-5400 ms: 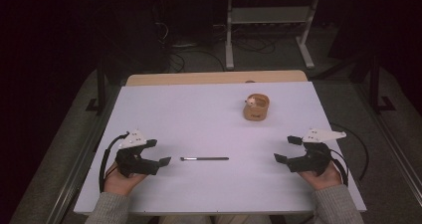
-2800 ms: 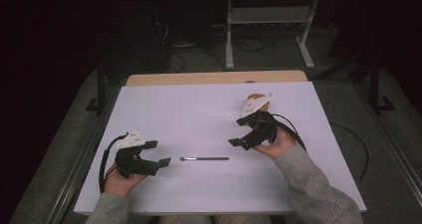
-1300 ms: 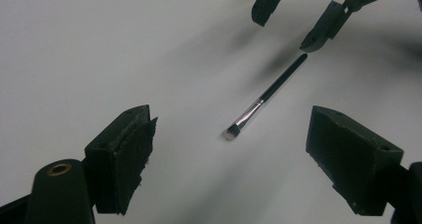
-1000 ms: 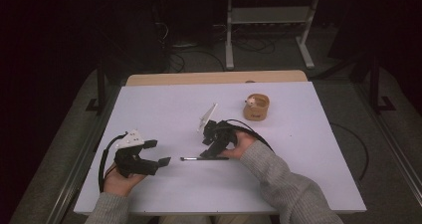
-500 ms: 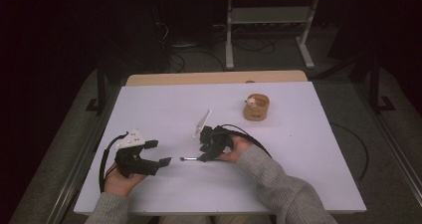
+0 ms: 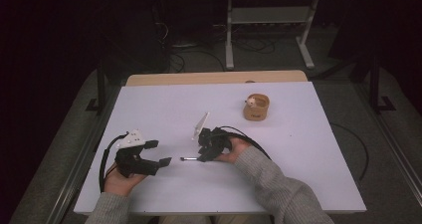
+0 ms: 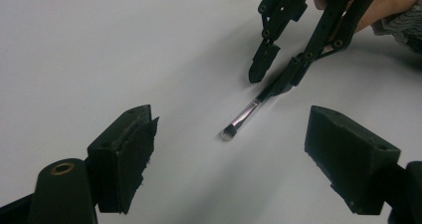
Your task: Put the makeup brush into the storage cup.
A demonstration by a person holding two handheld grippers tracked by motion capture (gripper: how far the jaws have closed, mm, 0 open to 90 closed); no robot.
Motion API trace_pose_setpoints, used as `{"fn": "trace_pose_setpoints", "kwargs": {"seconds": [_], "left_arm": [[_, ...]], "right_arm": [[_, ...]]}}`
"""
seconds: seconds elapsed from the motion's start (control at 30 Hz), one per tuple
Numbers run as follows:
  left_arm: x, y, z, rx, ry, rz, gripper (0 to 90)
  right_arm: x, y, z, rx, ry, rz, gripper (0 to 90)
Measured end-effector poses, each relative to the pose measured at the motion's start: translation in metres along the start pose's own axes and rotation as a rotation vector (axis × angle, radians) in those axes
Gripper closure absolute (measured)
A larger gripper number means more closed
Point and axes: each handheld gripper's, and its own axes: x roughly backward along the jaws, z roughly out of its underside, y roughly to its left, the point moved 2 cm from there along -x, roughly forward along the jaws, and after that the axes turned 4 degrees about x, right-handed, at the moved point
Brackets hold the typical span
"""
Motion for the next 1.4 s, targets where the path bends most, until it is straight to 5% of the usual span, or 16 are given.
{"fn": "trace_pose_setpoints", "kwargs": {"seconds": [0.63,1.4], "left_arm": [[-0.004,-0.003,-0.001,-0.002,0.008,0.015,19.7],[-0.004,-0.01,-0.005,-0.017,-0.012,0.034,22.2]], "right_arm": [[-0.004,0.008,-0.002,0.054,0.067,0.049,82.5],[0.005,-0.001,0.008,-0.009,-0.018,-0.017,83.3]]}}
